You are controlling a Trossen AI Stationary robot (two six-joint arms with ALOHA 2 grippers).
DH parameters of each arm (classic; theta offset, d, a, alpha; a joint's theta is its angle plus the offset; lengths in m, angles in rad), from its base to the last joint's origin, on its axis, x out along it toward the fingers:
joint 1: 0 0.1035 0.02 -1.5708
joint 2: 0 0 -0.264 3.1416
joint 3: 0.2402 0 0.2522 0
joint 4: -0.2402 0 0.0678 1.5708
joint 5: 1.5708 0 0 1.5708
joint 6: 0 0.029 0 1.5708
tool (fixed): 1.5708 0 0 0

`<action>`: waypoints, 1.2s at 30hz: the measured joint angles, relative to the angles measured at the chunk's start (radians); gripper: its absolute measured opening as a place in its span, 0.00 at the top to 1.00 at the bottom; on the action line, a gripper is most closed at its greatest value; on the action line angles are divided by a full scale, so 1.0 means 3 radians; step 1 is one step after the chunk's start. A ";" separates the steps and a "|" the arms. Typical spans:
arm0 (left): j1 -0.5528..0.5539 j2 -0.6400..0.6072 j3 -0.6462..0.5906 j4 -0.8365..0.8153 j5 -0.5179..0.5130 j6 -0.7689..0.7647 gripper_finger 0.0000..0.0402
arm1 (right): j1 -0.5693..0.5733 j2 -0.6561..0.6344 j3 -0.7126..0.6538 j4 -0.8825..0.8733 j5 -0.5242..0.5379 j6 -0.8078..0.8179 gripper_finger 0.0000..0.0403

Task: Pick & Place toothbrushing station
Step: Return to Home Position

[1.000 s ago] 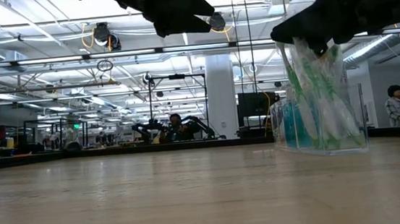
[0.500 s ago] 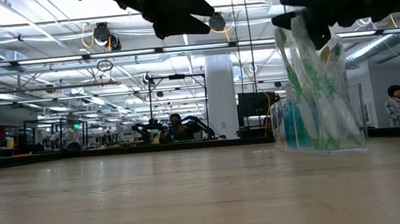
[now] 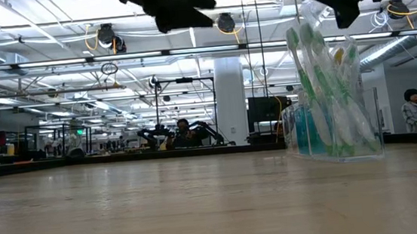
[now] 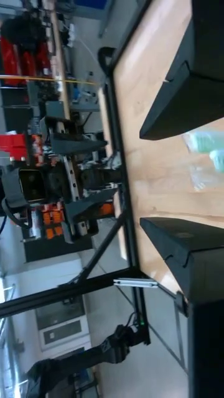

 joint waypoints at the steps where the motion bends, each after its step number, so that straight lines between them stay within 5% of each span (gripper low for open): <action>1: 0.0002 -0.0074 0.0000 -0.0059 0.0000 0.0000 0.30 | 0.0000 -0.0077 0.0000 -0.0048 0.0000 -0.0035 0.49; 15: -0.0010 -0.1023 -0.0049 -0.1489 0.0001 0.0051 0.30 | 0.0000 -0.0690 0.0000 -0.0592 0.0000 -0.0343 0.49; 22: -0.0001 -0.1523 -0.0646 -0.0954 0.0056 0.0094 0.30 | 0.0000 -0.1267 0.0000 -0.1036 -0.0001 -0.0345 0.48; 36: 0.0324 -0.3281 -0.2200 -0.0348 0.0028 -0.0075 0.30 | 0.0000 -0.2138 0.0000 -0.1931 0.0016 -0.0707 0.49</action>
